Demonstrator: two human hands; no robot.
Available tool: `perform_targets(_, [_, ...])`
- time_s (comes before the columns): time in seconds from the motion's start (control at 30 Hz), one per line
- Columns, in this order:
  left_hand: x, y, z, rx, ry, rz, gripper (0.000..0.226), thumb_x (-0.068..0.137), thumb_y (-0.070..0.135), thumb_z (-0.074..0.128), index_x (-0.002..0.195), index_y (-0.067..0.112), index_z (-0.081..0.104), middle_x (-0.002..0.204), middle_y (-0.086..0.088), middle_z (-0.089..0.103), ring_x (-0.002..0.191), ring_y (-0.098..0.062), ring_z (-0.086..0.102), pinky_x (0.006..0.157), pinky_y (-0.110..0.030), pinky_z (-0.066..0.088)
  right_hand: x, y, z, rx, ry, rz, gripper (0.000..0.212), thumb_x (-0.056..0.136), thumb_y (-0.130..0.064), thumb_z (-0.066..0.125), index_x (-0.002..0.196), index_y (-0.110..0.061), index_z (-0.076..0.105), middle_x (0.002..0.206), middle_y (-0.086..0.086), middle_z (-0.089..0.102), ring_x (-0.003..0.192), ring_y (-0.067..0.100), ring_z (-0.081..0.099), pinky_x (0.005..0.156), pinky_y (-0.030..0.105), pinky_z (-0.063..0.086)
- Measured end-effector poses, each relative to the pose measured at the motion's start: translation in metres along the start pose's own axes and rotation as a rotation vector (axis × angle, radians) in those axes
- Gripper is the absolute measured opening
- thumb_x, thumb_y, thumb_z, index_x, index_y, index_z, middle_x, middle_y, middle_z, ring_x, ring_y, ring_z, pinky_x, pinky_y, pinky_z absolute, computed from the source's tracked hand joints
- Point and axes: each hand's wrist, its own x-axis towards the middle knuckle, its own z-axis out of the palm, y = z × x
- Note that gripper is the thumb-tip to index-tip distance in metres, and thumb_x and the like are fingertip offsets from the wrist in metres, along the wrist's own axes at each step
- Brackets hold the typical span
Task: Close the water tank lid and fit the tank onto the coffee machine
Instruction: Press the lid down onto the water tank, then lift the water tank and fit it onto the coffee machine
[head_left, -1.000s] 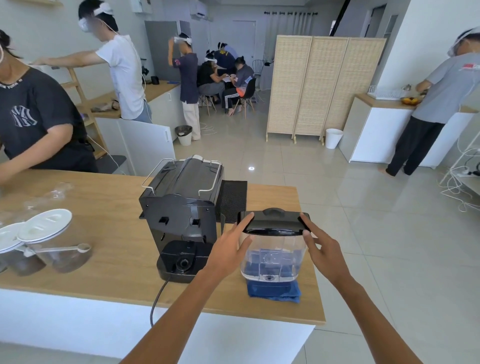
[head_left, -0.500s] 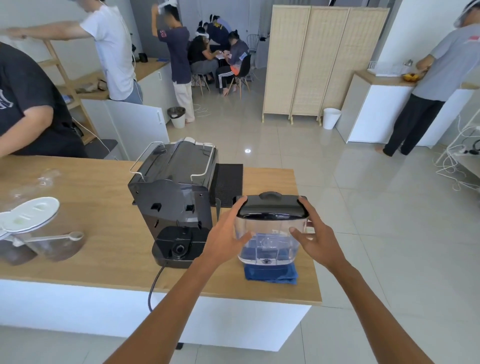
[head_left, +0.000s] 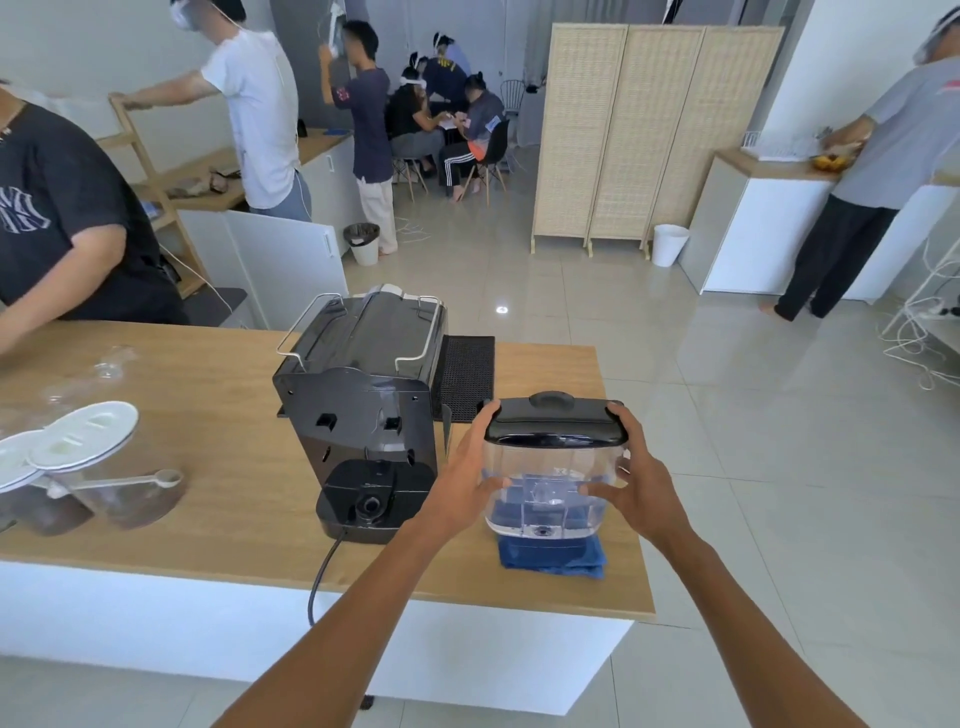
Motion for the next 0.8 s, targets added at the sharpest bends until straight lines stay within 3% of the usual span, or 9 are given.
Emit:
perform_targets(0.1, [-0.002,0.004,-0.002,0.017,-0.004,-0.053,0.089,0.094,0.014,0.062,0.150,0.048,0.002,0.139,-0.034,0.037,0.126,-0.048,0.040,0.105,-0.055,0.037,-0.006,-0.003,0.001,0.036,0.008,0.006,0.105,0.074,-0.015,0.087,0.150,-0.050,0.024,0.144,-0.012,0.052,0.118,0.022,0.061,0.102,0.045,0.053])
perform_targets(0.17, [-0.008,0.010,-0.007,-0.017,0.000,-0.033,0.078,0.094,0.031,0.059,0.152,0.044,0.008,0.135,-0.034,0.039,0.124,-0.046,0.041,0.105,-0.056,0.038,-0.012,-0.005,0.001,0.040,0.020,0.001,0.103,0.074,-0.018,0.087,0.149,-0.050,0.024,0.144,-0.014,0.052,0.121,0.019,0.059,0.104,0.046,0.052])
perform_targets(0.27, [-0.015,0.015,-0.018,-0.062,0.007,0.003,0.084,0.081,0.054,0.051,0.154,0.039,0.013,0.139,-0.026,0.041,0.125,-0.034,0.044,0.110,-0.051,0.040,-0.019,-0.013,0.000,0.021,0.042,-0.024,0.101,0.075,-0.025,0.086,0.149,-0.051,0.023,0.137,-0.026,0.052,0.112,0.021,0.062,0.098,0.045,0.055])
perform_targets(0.37, [-0.014,0.013,-0.030,-0.048,0.011,0.009,0.086,0.090,0.027,0.066,0.151,0.050,0.010,0.140,-0.025,0.043,0.125,-0.039,0.048,0.111,-0.053,0.040,-0.019,-0.029,-0.004,-0.023,0.049,-0.056,0.102,0.073,-0.030,0.086,0.149,-0.053,0.021,0.128,-0.031,0.052,0.099,0.028,0.065,0.091,0.041,0.058])
perform_targets(0.43, [-0.015,0.012,-0.038,-0.039,0.029,0.013,0.095,0.088,0.015,0.069,0.149,0.056,0.008,0.115,-0.023,0.057,0.111,-0.040,0.056,0.108,-0.053,0.043,-0.020,-0.042,-0.007,-0.032,0.052,-0.079,0.102,0.073,-0.030,0.086,0.146,-0.058,0.020,0.126,-0.036,0.050,0.095,0.029,0.066,0.091,0.038,0.059])
perform_targets(0.5, [-0.017,0.011,-0.045,-0.041,0.049,0.028,0.099,0.086,0.014,0.072,0.147,0.058,0.007,0.099,-0.004,0.057,0.101,-0.031,0.061,0.103,-0.051,0.047,-0.020,-0.053,-0.009,-0.052,0.057,-0.090,0.102,0.073,-0.032,0.087,0.147,-0.057,0.020,0.126,-0.034,0.051,0.093,0.031,0.065,0.089,0.040,0.059])
perform_targets(0.6, [-0.026,0.011,-0.057,-0.039,0.090,0.052,0.099,0.084,0.014,0.075,0.149,0.052,0.011,0.095,-0.003,0.057,0.084,-0.015,0.057,0.087,-0.034,0.052,-0.023,-0.068,-0.007,-0.062,0.072,-0.119,0.101,0.073,-0.036,0.086,0.150,-0.051,0.023,0.130,-0.021,0.056,0.095,0.030,0.064,0.090,0.043,0.057])
perform_targets(0.7, [-0.037,0.014,-0.076,-0.063,0.132,0.070,0.096,0.081,0.016,0.078,0.149,0.048,0.018,0.137,-0.003,0.054,0.108,-0.008,0.051,0.099,-0.034,0.051,-0.025,-0.082,-0.004,-0.057,0.060,-0.152,0.102,0.070,-0.048,0.083,0.151,-0.050,0.021,0.134,-0.018,0.056,0.098,0.032,0.064,0.091,0.038,0.058])
perform_targets(0.8, [-0.053,0.016,-0.096,-0.068,0.162,0.094,0.096,0.079,0.019,0.079,0.149,0.050,0.021,0.152,0.003,0.044,0.121,-0.006,0.045,0.105,-0.039,0.049,-0.025,-0.097,0.004,-0.028,0.039,-0.173,0.103,0.070,-0.044,0.084,0.152,-0.048,0.022,0.135,-0.017,0.055,0.101,0.032,0.064,0.093,0.031,0.055])
